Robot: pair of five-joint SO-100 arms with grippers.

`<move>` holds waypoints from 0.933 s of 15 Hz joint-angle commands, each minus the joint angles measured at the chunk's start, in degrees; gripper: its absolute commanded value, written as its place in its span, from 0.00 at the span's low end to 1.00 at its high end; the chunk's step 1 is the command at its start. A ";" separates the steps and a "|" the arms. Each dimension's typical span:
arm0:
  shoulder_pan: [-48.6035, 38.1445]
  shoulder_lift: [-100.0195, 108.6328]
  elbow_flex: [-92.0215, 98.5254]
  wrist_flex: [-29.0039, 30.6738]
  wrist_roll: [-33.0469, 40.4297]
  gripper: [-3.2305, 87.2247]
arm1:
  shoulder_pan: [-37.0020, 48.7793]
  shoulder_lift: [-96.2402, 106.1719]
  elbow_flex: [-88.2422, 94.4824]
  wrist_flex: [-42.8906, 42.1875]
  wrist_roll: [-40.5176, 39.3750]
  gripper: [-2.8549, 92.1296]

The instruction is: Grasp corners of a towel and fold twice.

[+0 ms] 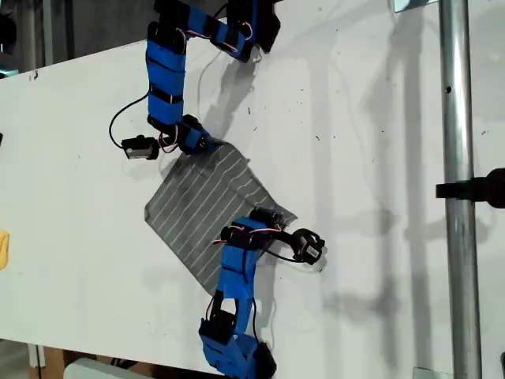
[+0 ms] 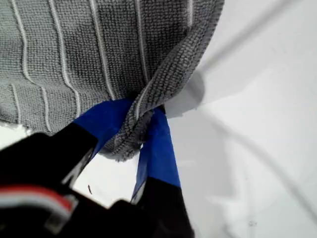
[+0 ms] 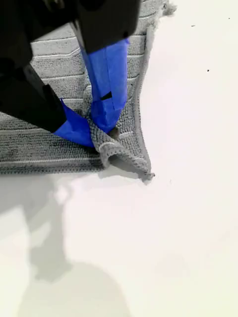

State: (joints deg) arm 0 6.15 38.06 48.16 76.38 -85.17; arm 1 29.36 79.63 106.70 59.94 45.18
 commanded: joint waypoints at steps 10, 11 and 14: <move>4.92 15.56 6.59 14.50 -7.29 0.02 | -5.27 5.89 2.20 -1.32 4.83 0.03; 5.27 17.14 6.59 14.24 -6.86 0.06 | -6.06 5.89 2.20 -1.32 5.45 0.03; 6.15 24.17 5.98 16.26 -7.21 0.32 | -6.24 5.89 2.20 -1.32 5.71 0.03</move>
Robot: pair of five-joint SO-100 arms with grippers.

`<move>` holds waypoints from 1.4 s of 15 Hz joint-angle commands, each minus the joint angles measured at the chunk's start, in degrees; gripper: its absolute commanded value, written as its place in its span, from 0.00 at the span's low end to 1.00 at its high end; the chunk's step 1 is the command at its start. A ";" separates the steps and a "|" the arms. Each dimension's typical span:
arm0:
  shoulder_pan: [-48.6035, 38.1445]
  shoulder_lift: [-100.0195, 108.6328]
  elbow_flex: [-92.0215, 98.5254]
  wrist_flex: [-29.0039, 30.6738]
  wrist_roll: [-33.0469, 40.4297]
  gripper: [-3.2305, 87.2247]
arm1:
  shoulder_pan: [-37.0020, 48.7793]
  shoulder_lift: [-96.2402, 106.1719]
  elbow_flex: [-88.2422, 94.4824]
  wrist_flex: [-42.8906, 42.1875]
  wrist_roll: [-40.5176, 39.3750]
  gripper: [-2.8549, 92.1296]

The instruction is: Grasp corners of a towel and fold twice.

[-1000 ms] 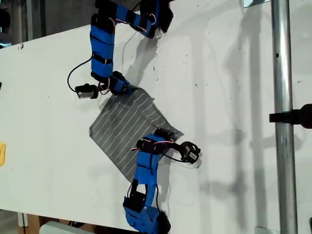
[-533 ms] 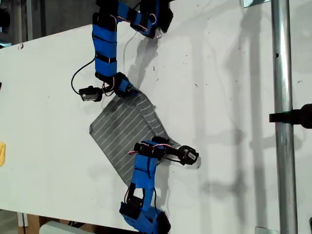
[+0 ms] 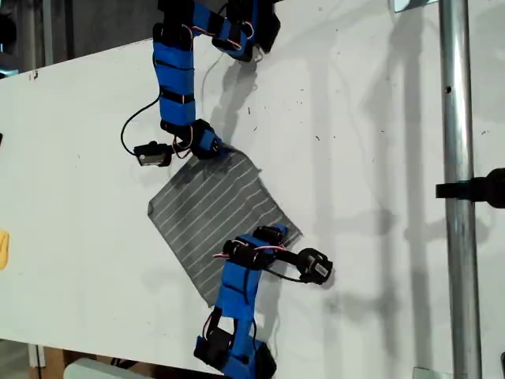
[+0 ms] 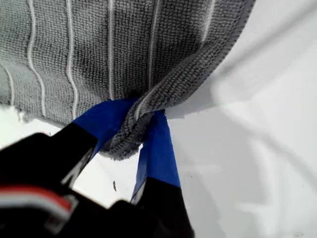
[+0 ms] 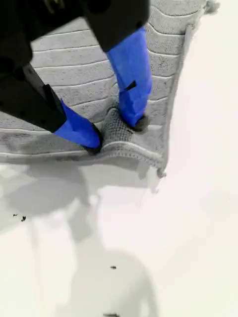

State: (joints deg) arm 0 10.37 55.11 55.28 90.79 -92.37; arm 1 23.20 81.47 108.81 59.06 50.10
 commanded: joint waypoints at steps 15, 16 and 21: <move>-1.32 -3.78 -4.92 -6.15 1.23 0.38 | -0.53 5.62 0.09 -0.53 1.05 0.03; -1.76 -4.04 -4.92 -7.47 1.85 0.38 | -0.70 5.45 0.09 -0.79 1.14 0.03; -4.22 -12.48 -6.42 -10.20 1.76 0.30 | -1.23 4.66 -0.09 -1.05 1.32 0.03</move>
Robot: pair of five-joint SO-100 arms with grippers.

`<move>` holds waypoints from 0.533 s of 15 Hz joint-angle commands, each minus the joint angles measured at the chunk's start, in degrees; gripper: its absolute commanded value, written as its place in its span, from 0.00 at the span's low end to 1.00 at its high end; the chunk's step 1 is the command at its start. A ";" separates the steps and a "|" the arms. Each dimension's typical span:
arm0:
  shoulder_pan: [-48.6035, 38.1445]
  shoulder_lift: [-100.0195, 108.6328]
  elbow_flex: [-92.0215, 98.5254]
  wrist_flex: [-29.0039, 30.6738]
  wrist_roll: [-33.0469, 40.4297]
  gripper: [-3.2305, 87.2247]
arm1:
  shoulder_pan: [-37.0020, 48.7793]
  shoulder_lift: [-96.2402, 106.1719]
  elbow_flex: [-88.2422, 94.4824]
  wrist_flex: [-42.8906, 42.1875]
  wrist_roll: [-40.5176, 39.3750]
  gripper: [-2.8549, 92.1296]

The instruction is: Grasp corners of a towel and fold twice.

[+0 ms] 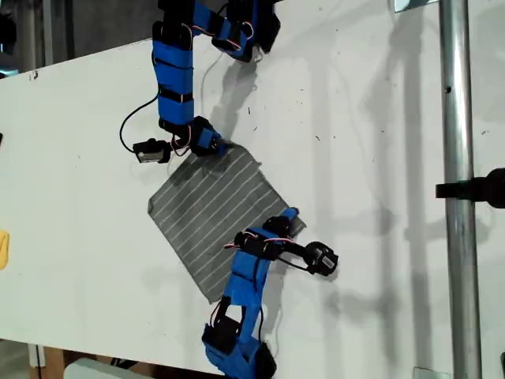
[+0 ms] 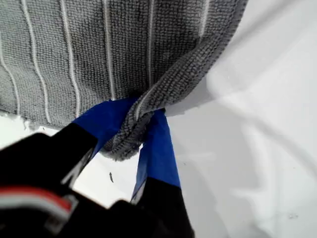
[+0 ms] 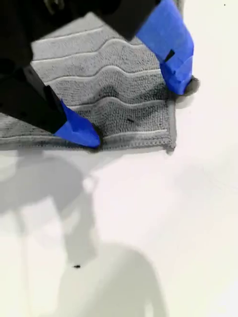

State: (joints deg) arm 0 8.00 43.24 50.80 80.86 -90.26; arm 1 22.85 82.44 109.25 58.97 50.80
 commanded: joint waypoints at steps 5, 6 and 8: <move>-0.70 0.18 -1.49 1.67 -1.49 0.02 | -0.97 3.08 -0.26 -1.49 0.88 0.03; -0.44 0.53 -1.49 1.93 -1.58 0.02 | -1.05 2.99 -0.26 -1.58 0.88 0.03; -0.09 1.58 -1.41 3.08 -1.41 0.02 | -1.41 2.81 -0.26 -1.58 1.05 0.03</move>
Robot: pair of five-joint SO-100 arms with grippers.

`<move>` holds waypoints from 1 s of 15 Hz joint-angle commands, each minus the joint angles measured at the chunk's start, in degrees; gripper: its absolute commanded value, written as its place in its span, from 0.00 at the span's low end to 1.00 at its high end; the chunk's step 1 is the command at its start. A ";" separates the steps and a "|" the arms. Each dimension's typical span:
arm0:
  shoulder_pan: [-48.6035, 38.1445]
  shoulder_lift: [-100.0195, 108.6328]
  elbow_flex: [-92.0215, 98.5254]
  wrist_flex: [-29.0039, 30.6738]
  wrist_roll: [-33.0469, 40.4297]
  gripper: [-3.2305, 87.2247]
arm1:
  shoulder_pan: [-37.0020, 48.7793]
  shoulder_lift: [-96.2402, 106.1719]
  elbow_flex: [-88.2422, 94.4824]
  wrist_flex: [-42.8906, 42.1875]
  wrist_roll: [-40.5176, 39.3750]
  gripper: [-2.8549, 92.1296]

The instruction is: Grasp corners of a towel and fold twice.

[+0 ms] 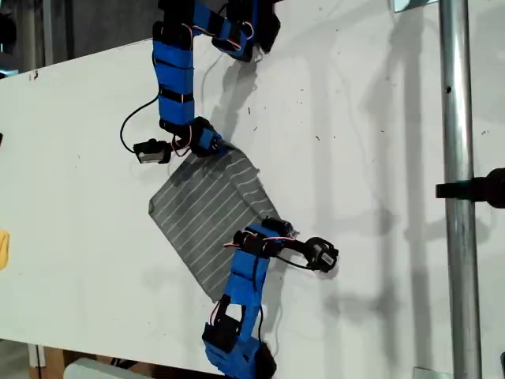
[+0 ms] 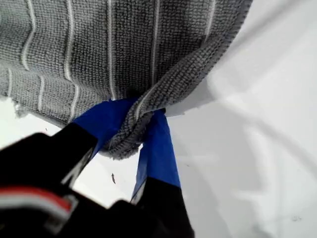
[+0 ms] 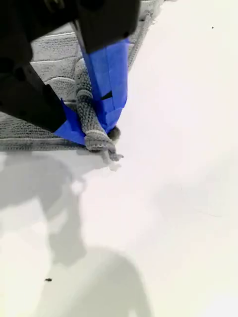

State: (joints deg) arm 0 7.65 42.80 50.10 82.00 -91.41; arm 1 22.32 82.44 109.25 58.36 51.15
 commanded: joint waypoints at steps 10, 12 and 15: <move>11.25 13.27 2.90 7.65 -1.41 0.02 | -22.06 8.70 -0.62 3.87 16.96 0.03; 14.85 15.03 3.96 8.61 -1.49 0.02 | -28.74 10.90 -0.88 5.10 22.50 0.03; 19.25 16.61 4.04 10.37 -1.85 0.02 | -38.06 12.04 -2.20 5.62 30.32 0.03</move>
State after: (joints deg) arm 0 24.08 54.32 54.93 91.32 -93.08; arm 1 -11.60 90.79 109.25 62.84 77.87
